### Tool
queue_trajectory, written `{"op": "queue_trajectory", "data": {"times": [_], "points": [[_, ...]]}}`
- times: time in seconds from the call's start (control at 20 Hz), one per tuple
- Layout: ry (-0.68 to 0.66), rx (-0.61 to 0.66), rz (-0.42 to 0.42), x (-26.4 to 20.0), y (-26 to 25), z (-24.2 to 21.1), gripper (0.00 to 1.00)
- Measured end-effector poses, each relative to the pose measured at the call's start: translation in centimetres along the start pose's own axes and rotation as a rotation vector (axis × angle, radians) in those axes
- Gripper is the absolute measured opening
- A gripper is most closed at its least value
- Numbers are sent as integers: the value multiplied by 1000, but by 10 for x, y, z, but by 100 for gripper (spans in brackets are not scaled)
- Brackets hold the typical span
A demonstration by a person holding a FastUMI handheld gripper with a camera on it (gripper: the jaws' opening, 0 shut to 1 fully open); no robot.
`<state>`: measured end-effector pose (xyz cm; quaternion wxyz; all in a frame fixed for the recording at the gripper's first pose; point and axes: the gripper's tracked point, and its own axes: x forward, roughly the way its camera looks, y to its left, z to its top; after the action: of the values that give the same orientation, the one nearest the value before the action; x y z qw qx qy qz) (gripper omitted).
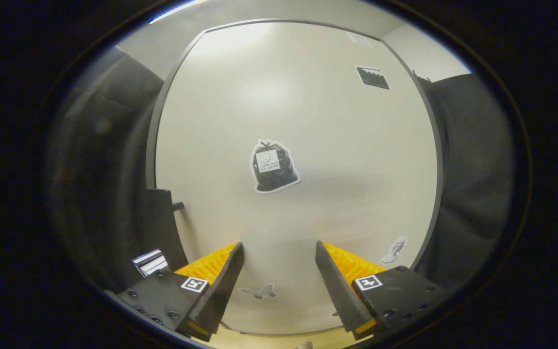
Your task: Open the shoe cabinet door, grab the shoes and put them into the shoe cabinet, then close the shoe cabinet door.
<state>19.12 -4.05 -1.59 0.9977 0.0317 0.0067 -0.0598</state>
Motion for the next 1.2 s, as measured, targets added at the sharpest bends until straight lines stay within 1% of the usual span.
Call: {"op": "queue_trajectory", "data": {"times": [0.4,0.5,0.65,0.8,0.9,1.0,1.05,1.2], "points": [[16,36,2,-2,-1,-3,95],[-6,28,6,-8,-5,1,95],[-33,29,4,-25,-31,8,95],[-56,65,-2,-49,-91,11,96],[-57,97,-11,-62,-148,2,96],[-70,136,7,-70,-210,-15,96],[-75,132,6,-73,-245,-28,96],[-113,0,-9,-73,-369,-81,96]]}}
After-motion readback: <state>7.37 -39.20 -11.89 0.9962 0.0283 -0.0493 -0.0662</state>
